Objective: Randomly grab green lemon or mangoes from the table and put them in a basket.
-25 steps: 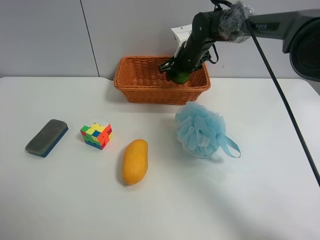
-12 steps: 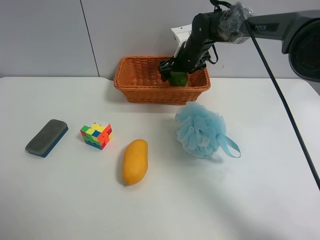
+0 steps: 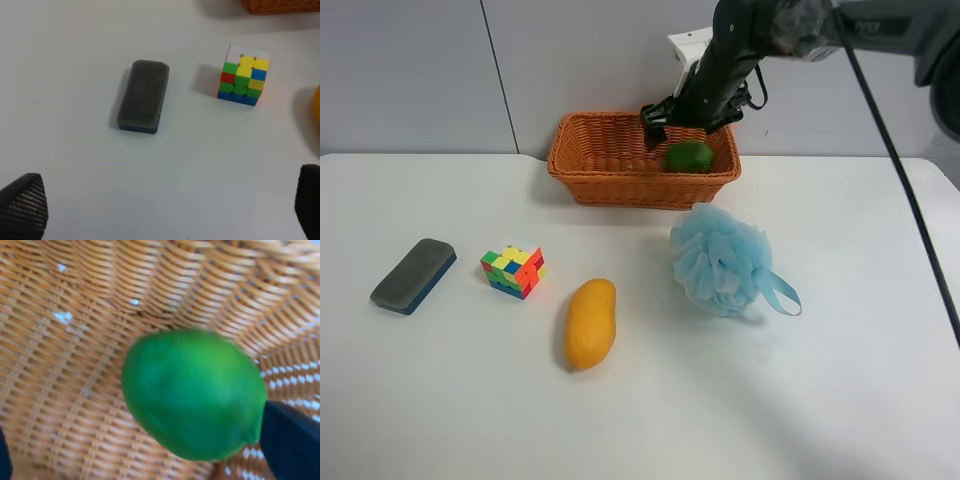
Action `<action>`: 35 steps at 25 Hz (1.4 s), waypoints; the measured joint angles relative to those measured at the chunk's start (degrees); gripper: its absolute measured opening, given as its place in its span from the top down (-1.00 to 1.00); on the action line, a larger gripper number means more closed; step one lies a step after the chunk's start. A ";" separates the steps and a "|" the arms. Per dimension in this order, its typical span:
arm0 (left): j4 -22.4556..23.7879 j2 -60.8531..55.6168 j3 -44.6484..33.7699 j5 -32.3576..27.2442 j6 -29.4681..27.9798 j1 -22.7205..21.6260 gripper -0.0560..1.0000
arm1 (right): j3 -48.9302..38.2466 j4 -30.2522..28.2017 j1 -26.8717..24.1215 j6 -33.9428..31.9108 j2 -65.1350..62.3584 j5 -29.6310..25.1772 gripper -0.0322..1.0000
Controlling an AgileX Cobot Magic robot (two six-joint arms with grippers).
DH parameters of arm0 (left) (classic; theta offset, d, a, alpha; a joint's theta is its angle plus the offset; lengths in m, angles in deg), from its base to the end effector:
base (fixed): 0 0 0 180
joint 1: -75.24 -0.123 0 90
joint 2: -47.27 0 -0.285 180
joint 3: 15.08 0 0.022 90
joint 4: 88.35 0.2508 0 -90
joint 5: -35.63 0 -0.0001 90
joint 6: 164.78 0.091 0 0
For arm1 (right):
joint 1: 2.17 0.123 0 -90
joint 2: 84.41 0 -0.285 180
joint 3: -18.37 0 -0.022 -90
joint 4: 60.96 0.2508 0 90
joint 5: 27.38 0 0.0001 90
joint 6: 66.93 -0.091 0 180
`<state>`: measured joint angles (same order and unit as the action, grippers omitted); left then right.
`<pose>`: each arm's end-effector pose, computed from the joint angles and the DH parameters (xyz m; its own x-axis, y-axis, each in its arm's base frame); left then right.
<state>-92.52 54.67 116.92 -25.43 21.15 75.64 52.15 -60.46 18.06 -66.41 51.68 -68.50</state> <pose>-0.0074 -0.0057 0.2798 -0.4392 0.0711 -0.8956 0.0941 0.9950 0.0328 0.4776 0.1766 0.2155 -0.7527 -0.2801 -0.5958 -0.3509 0.9364 0.0031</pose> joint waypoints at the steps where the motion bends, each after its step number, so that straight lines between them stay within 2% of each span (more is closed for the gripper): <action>1: 0.00 0.00 0.00 0.00 0.00 0.00 -0.99 | 0.05 -0.08 0.00 0.00 -1.60 -2.40 -0.98; 2: 0.00 0.00 0.00 0.00 0.00 0.00 -0.99 | 0.05 -0.08 0.00 0.00 -1.60 -2.40 -0.98; 9: 0.00 0.00 0.00 0.00 0.00 0.00 -0.99 | 0.18 -1.34 0.00 1.74 -14.22 -23.41 -0.99; 11: 0.00 0.00 0.00 0.00 0.00 0.00 -0.99 | 0.18 -1.34 0.00 1.81 -17.93 -27.07 -0.99; 15: 0.00 0.00 0.00 0.00 0.00 0.00 -0.99 | -0.54 -0.50 0.00 1.97 -26.01 -27.91 -0.99; 19: 0.00 0.00 0.00 0.00 0.00 0.00 -0.99 | -6.41 0.55 0.00 1.97 -35.95 -28.12 -0.99; 35: 0.00 0.00 0.00 0.00 0.00 0.00 -0.99 | -59.50 -0.01 0.00 1.69 -96.12 -29.02 -0.99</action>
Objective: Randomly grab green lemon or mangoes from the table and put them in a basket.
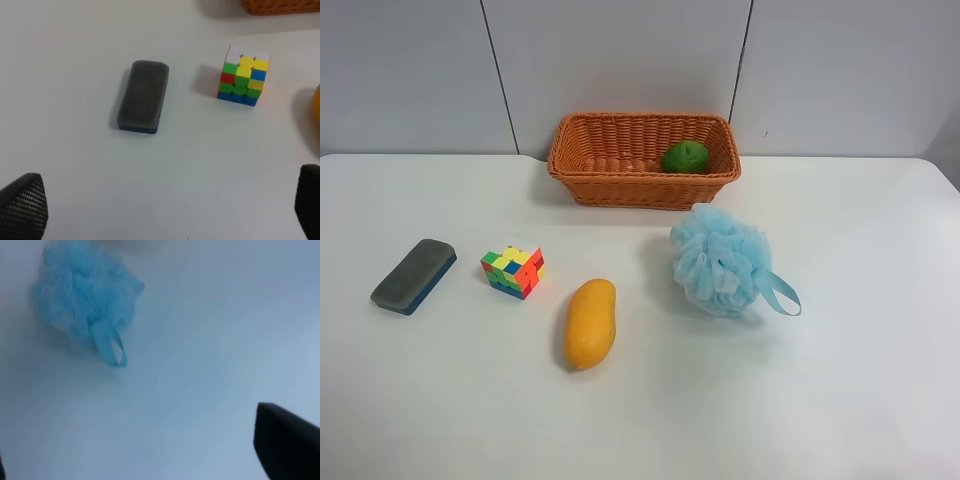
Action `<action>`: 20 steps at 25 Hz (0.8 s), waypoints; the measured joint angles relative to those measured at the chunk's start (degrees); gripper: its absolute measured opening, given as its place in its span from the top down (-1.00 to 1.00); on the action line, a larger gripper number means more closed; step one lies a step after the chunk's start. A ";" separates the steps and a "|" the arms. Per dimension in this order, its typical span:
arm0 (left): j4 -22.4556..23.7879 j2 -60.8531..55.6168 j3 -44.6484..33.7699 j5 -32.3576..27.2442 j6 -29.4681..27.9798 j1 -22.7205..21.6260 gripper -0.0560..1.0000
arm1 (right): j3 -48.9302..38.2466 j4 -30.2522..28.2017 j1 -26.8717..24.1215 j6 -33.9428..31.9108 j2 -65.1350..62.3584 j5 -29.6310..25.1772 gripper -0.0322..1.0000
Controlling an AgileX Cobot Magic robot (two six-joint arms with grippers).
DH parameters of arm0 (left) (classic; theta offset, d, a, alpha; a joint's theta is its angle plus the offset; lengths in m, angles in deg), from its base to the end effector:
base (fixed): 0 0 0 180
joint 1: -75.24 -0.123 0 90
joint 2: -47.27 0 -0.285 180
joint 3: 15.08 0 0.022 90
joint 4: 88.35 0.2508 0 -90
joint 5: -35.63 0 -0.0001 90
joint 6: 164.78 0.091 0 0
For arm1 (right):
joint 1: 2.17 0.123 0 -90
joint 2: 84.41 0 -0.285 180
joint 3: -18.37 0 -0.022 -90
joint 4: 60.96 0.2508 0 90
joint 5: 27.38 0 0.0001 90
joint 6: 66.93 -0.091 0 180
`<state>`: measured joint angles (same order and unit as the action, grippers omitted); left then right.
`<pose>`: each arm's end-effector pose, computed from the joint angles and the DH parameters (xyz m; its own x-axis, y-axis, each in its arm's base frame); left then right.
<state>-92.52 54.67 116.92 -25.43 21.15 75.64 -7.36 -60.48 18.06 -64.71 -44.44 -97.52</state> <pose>-0.0074 -0.0057 0.2798 -0.4392 0.0711 -0.8956 0.0941 0.9950 0.0328 0.0602 0.0230 0.3640 -0.6601 -0.2815 -0.6964 -0.3749 0.9269 -0.0194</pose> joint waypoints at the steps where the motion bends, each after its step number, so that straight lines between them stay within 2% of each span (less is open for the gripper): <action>1: 0.00 0.00 0.00 0.00 0.00 0.00 -0.99 | -2.40 0.00 0.00 -0.32 -2.75 0.00 -0.99; 5: 0.00 0.00 0.00 0.00 0.00 0.00 -0.99 | -12.05 0.00 0.00 -3.66 -13.41 0.74 -0.99; 8: 0.00 0.00 0.00 0.00 0.00 0.00 -0.99 | -17.34 0.00 -1.55 -4.43 -18.86 3.79 -0.99; 12: 0.00 0.00 0.00 0.00 0.00 0.00 -0.99 | -21.54 0.00 -7.17 -4.52 -22.93 5.25 -0.99; 17: 0.00 0.00 0.00 0.00 0.00 0.00 -0.99 | -22.25 -0.05 -15.36 -4.29 -25.86 6.56 -0.99; 20: 0.00 0.00 0.00 0.00 0.00 0.00 -0.99 | -23.65 -0.48 -18.61 -4.22 -28.80 8.38 -0.99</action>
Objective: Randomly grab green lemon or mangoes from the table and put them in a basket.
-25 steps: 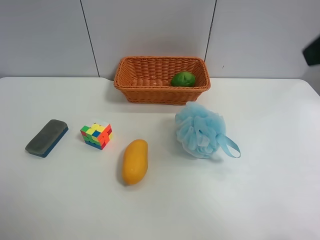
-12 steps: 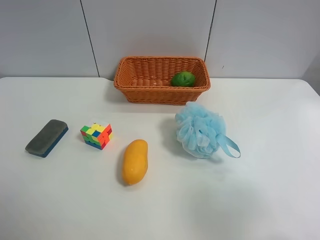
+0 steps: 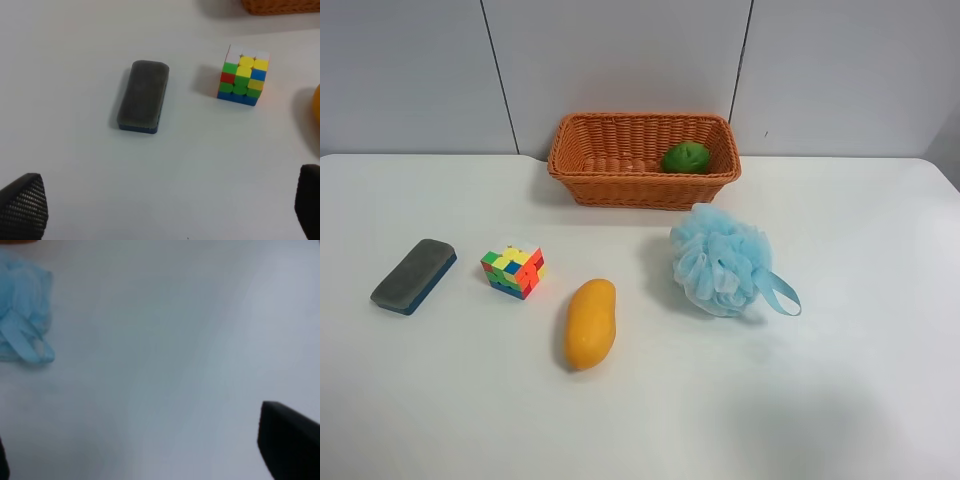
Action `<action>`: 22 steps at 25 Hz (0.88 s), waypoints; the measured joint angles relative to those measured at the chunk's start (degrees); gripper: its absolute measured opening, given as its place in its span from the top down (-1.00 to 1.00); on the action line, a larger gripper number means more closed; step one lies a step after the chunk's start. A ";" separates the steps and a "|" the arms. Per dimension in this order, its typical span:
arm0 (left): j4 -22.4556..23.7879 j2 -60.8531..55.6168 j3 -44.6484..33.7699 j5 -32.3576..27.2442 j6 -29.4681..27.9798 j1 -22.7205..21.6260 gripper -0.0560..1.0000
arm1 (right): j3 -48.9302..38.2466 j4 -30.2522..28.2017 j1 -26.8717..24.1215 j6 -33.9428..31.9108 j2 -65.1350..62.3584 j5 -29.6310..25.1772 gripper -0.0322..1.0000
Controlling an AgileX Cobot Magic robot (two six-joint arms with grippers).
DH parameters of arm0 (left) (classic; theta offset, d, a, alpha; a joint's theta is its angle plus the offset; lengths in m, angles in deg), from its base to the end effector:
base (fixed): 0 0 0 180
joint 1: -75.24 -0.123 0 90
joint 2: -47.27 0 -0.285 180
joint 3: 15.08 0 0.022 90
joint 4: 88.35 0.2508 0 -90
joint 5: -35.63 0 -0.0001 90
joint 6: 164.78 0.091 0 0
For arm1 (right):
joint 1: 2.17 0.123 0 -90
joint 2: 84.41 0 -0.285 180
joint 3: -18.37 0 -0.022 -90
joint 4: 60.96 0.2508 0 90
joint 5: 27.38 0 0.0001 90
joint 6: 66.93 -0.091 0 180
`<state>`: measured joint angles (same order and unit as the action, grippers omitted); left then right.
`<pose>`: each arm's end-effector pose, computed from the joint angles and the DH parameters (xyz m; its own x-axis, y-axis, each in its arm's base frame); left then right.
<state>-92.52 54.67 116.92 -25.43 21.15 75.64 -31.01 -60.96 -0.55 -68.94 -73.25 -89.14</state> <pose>-0.0074 -0.0057 0.2798 -0.4392 0.0711 -0.8956 0.0941 0.9950 0.0328 0.0048 0.0001 0.2720 -0.5348 0.0200 -0.8447 -0.0095 0.9995 0.0296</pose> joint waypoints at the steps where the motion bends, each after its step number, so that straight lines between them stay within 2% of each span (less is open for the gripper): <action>1: 0.00 0.00 0.00 0.00 0.00 0.00 -0.99 | -0.22 0.00 -0.64 0.05 -1.17 0.39 -0.99; 22: 0.00 0.00 0.00 0.00 0.00 0.00 -0.99 | -0.30 0.00 -1.45 0.05 -3.53 0.65 -0.99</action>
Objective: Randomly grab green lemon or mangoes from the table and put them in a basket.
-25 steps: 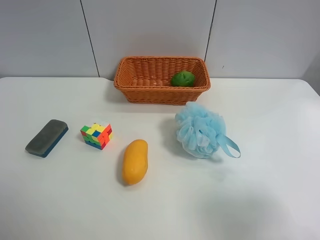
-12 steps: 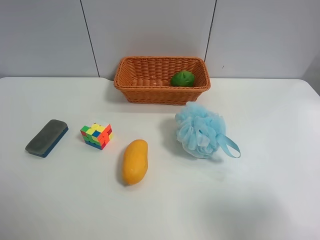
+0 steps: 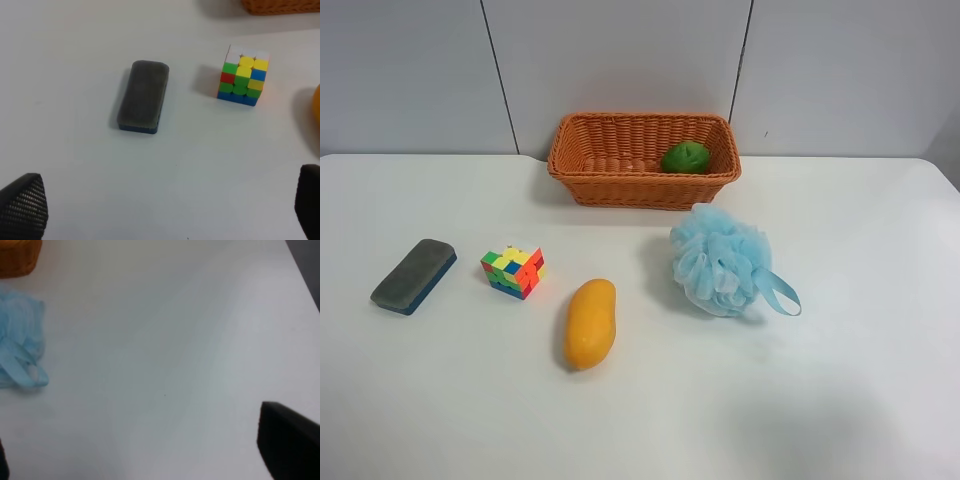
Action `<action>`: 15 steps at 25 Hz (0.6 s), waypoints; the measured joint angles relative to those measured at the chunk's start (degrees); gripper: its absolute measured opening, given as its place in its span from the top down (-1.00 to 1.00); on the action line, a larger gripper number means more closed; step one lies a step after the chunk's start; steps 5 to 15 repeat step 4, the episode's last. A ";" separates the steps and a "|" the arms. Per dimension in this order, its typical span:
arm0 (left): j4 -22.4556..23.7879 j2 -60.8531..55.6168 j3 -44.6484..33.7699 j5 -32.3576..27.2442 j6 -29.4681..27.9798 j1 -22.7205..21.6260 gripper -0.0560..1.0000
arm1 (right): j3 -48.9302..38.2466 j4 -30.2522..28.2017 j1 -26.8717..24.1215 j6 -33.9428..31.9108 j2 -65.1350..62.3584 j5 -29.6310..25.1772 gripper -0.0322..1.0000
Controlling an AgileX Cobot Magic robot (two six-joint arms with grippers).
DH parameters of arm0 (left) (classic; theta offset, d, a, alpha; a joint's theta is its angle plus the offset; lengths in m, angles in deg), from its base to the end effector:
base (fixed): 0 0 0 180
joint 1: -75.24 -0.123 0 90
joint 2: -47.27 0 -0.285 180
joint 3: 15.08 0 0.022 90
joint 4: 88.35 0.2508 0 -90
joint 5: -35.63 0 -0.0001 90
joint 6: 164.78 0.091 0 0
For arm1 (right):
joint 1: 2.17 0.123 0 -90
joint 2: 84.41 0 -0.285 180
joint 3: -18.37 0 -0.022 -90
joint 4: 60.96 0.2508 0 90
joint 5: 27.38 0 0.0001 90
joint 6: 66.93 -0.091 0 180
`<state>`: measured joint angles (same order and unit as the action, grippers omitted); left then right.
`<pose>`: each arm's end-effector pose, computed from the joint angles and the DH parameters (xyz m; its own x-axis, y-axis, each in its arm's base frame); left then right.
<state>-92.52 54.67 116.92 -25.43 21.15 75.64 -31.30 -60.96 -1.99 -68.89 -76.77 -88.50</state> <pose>-0.0074 -0.0057 0.2798 -0.4392 0.0711 -0.8956 0.0941 0.9950 0.0328 -0.0033 0.0000 0.2714 -0.4759 0.0327 -0.8789 0.0131 0.9995 0.0301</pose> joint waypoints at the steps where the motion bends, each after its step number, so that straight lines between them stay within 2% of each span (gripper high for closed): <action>1: 0.00 0.00 0.00 0.00 0.00 0.00 -0.99 | 0.00 0.00 0.00 0.00 0.00 0.00 -0.99; 15: 0.00 0.00 0.00 0.00 0.00 0.00 -0.99 | 0.00 0.00 0.00 0.00 0.00 0.00 -0.99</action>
